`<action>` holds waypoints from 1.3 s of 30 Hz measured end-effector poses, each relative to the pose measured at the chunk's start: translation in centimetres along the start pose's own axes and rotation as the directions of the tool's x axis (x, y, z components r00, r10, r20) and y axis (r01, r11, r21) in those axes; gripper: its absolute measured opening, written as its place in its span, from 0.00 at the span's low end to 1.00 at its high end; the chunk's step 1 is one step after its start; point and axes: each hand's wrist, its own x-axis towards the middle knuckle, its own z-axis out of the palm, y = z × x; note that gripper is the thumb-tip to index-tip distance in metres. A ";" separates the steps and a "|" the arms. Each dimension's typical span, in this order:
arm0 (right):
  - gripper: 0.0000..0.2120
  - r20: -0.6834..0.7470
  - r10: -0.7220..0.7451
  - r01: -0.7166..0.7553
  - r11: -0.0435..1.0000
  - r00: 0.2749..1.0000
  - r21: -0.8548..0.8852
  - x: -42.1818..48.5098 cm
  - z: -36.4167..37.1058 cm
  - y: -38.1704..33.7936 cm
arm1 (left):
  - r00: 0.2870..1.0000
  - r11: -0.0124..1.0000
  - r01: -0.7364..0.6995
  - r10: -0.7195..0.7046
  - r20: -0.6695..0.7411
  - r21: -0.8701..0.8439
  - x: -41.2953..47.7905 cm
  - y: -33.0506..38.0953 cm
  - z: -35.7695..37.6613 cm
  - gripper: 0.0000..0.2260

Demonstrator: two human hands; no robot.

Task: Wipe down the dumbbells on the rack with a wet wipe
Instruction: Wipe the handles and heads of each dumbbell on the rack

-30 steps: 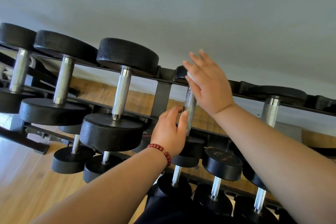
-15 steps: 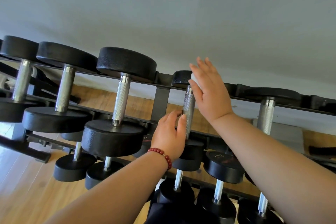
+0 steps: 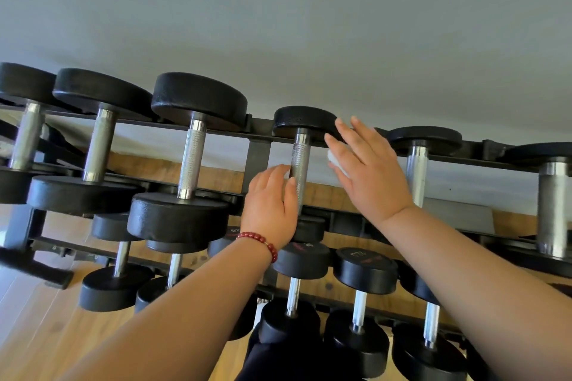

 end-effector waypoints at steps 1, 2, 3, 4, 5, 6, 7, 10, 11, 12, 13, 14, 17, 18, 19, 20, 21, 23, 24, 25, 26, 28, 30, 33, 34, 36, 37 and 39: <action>0.22 0.023 0.005 -0.005 1.000 1.000 -0.001 -0.9 -0.5 0.0 | 1.000 0.999 -0.018 0.018 -0.007 0.038 -0.2 0.3 0.0 0.18; 0.23 0.051 0.015 -0.016 1.000 0.999 0.010 -1.8 -0.9 -0.1 | 0.999 0.996 -0.040 0.041 -0.016 0.074 -0.4 0.7 0.0 0.18; 0.25 0.078 0.028 -0.030 0.999 0.997 0.031 -2.7 -1.3 -0.1 | 0.997 0.993 -0.064 0.067 -0.026 0.099 -0.6 1.0 0.1 0.17; 0.26 0.101 0.040 -0.046 0.997 0.994 0.055 -3.4 -1.7 -0.2 | 0.995 0.989 -0.091 0.096 -0.036 0.113 -0.9 1.4 0.2 0.17; 0.26 0.120 0.048 -0.057 0.996 0.992 0.074 -4.1 -2.0 -0.3 | 0.991 0.986 -0.120 0.126 -0.043 0.117 -1.1 1.9 0.4 0.17; 0.26 0.138 0.050 -0.062 0.995 0.989 0.083 -4.7 -2.4 -0.4 | 0.986 0.981 -0.152 0.159 -0.046 0.119 -1.5 2.3 0.6 0.17; 0.26 0.153 0.049 -0.063 0.994 0.987 0.085 -5.2 -2.8 -0.6 | 0.980 0.975 -0.185 0.191 -0.045 0.123 -1.9 2.7 0.9 0.17; 0.24 0.165 0.066 -0.075 0.996 0.984 0.050 -6.3 -3.8 -1.2 | 0.965 0.957 -0.259 0.261 0.001 0.133 -2.8 3.7 1.3 0.19; 0.23 0.159 0.074 -0.081 0.996 0.985 0.032 -6.7 -4.0 -1.4 | 0.958 0.948 -0.287 0.287 0.019 0.140 -3.0 3.9 1.3 0.20; 0.23 0.146 0.084 -0.087 0.996 0.986 0.013 -7.1 -4.2 -1.7 | 0.949 0.937 -0.316 0.314 0.033 0.151 -3.1 4.0 1.2 0.21; 0.23 0.129 0.096 -0.096 0.995 0.987 -0.007 -7.5 -4.4 -2.0 | 0.939 0.925 -0.343 0.340 0.047 0.163 -3.1 3.9 1.1 0.22; 0.23 0.114 0.108 -0.105 0.994 0.988 -0.029 -7.8 -4.5 -2.3 | 0.930 0.914 -0.367 0.362 0.056 0.172 -3.1 3.7 1.0 0.22; 0.22 0.069 0.140 -0.134 0.987 0.988 -0.088 -8.7 -4.9 -3.2 | 0.908 0.888 -0.420 0.413 0.077 0.187 -3.1 3.0 0.4 0.22; 0.22 0.062 0.149 -0.142 0.984 0.987 -0.105 -9.0 -5.0 -3.5 | 0.902 0.882 -0.432 0.424 0.083 0.189 -3.2 2.9 0.2 0.22; 0.22 0.056 0.157 -0.150 0.982 0.986 -0.118 -9.2 -5.2 -3.8 | 0.895 0.875 -0.446 0.437 0.087 0.188 -3.2 2.7 0.1 0.21; 0.22 0.050 0.168 -0.161 0.979 0.984 -0.126 -9.3 -5.4 -4.0 | 0.887 0.868 -0.461 0.452 0.092 0.186 -3.2 2.5 0.0 0.21; 0.21 0.044 0.183 -0.176 0.976 0.982 -0.131 -9.5 -5.5 -4.2 | 0.880 0.860 -0.476 0.466 0.097 0.183 -3.2 2.4 -0.1 0.19; 0.21 0.025 0.215 -0.209 0.967 0.976 -0.144 -9.7 -5.9 -4.4 | 0.869 0.851 -0.495 0.484 0.103 0.176 -3.0 2.2 0.0 0.17; 0.21 0.018 0.223 -0.218 0.964 0.975 -0.153 -9.8 -6.0 -4.4 | 0.866 0.848 -0.500 0.490 0.103 0.173 -3.1 2.2 0.0 0.16; 0.21 0.014 0.228 -0.223 0.962 0.974 -0.161 -10.0 -6.2 -4.5 | 0.865 0.848 -0.502 0.491 0.103 0.168 -3.2 2.3 0.1 0.16; 0.21 0.012 0.232 -0.227 0.959 0.973 -0.169 -10.1 -6.4 -4.5 | 0.864 0.850 -0.503 0.492 0.104 0.160 -3.2 2.4 0.0 0.16; 0.22 0.018 0.246 -0.238 0.953 0.969 -0.188 -10.3 -6.9 -4.3 | 0.861 0.849 -0.508 0.496 0.108 0.145 -3.3 2.9 0.1 0.17; 0.24 0.015 0.257 -0.248 0.947 0.966 -0.205 -10.5 -7.5 -4.1 | 0.859 0.849 -0.511 0.496 0.128 0.137 -3.3 3.4 0.3 0.17; 0.23 -0.004 0.252 -0.247 0.946 0.968 -0.211 -10.8 -7.9 -3.1 | 0.863 0.853 -0.503 0.484 0.144 0.143 -3.1 4.5 1.0 0.18; 0.23 0.002 0.249 -0.243 0.946 0.968 -0.213 -10.9 -8.0 -2.7 | 0.865 0.854 -0.500 0.482 0.142 0.147 -3.0 4.9 1.3 0.18; 0.24 0.023 0.242 -0.232 0.950 0.970 -0.210 -11.2 -8.1 -1.5 | 0.867 0.854 -0.496 0.478 0.140 0.154 -3.0 5.8 2.1 0.18; 0.24 0.034 0.233 -0.222 0.954 0.972 -0.201 -11.3 -8.2 -0.9 | 0.869 0.856 -0.493 0.475 0.141 0.156 -2.9 6.3 2.6 0.19; 0.24 0.052 0.213 -0.201 0.964 0.976 -0.172 -11.4 -8.5 0.5 | 0.877 0.864 -0.478 0.461 0.137 0.157 -3.0 7.3 3.5 0.18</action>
